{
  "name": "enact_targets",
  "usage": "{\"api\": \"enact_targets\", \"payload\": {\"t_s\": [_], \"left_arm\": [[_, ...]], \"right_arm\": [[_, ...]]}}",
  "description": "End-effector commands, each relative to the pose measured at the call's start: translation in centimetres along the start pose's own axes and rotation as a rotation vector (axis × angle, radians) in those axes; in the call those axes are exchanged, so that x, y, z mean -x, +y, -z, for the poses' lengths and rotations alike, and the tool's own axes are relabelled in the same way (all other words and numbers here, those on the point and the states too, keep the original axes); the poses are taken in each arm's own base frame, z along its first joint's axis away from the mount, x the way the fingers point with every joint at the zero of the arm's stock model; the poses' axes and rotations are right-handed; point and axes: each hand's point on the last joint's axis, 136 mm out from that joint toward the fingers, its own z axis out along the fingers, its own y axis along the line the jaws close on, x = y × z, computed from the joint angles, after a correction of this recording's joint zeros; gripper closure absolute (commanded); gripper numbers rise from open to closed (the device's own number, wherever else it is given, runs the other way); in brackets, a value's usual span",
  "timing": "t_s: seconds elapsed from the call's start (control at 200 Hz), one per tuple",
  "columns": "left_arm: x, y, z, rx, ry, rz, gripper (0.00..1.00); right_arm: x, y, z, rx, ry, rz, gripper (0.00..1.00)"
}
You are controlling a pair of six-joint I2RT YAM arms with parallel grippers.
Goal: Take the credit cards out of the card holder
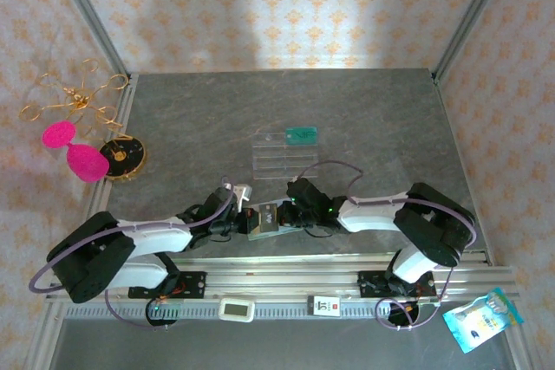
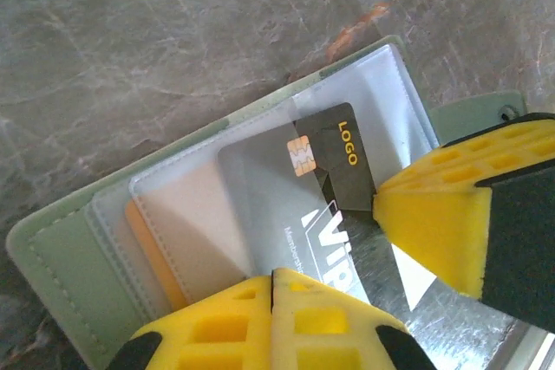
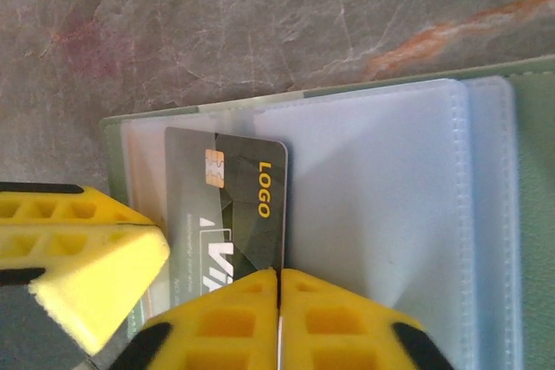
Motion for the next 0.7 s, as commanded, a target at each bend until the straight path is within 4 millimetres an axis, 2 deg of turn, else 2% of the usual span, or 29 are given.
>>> {"api": "enact_targets", "payload": {"t_s": [0.0, 0.06, 0.19, 0.25, 0.335, 0.41, 0.576, 0.636, 0.696], "left_arm": [[0.0, 0.0, -0.6, 0.008, 0.011, -0.017, 1.0], [-0.5, 0.6, -0.8, 0.026, 0.032, -0.013, 1.0], [-1.3, 1.1, -1.0, 0.033, 0.059, -0.009, 1.0], [-1.6, 1.1, -1.1, 0.031, 0.068, -0.011, 1.0], [-1.7, 1.3, -1.1, 0.039, 0.073, -0.009, 1.0], [-1.6, 1.2, -0.9, 0.037, 0.064, -0.012, 1.0], [-1.0, 0.9, -0.7, 0.025, 0.048, -0.021, 1.0], [-0.8, 0.8, -0.8, 0.021, 0.041, -0.021, 1.0], [-0.5, 0.6, -0.8, 0.011, 0.035, -0.026, 1.0]], "right_arm": [[0.0, -0.5, -0.3, -0.01, -0.002, -0.006, 0.81], [0.0, -0.6, -0.3, -0.009, 0.0, -0.012, 0.78], [-0.1, -0.7, -0.6, 0.004, 0.01, -0.02, 0.79], [-0.1, -0.4, -0.8, 0.015, 0.012, -0.015, 0.83], [0.3, -0.8, -0.6, -0.002, -0.005, -0.02, 0.95], [0.8, -1.5, 0.4, -0.013, -0.044, -0.034, 1.0], [2.4, -2.6, 3.4, -0.034, -0.137, 0.001, 1.0], [2.9, -2.5, 4.6, -0.04, -0.175, 0.044, 1.0], [3.5, -1.3, 6.0, 0.0, -0.213, 0.1, 1.0]]}}
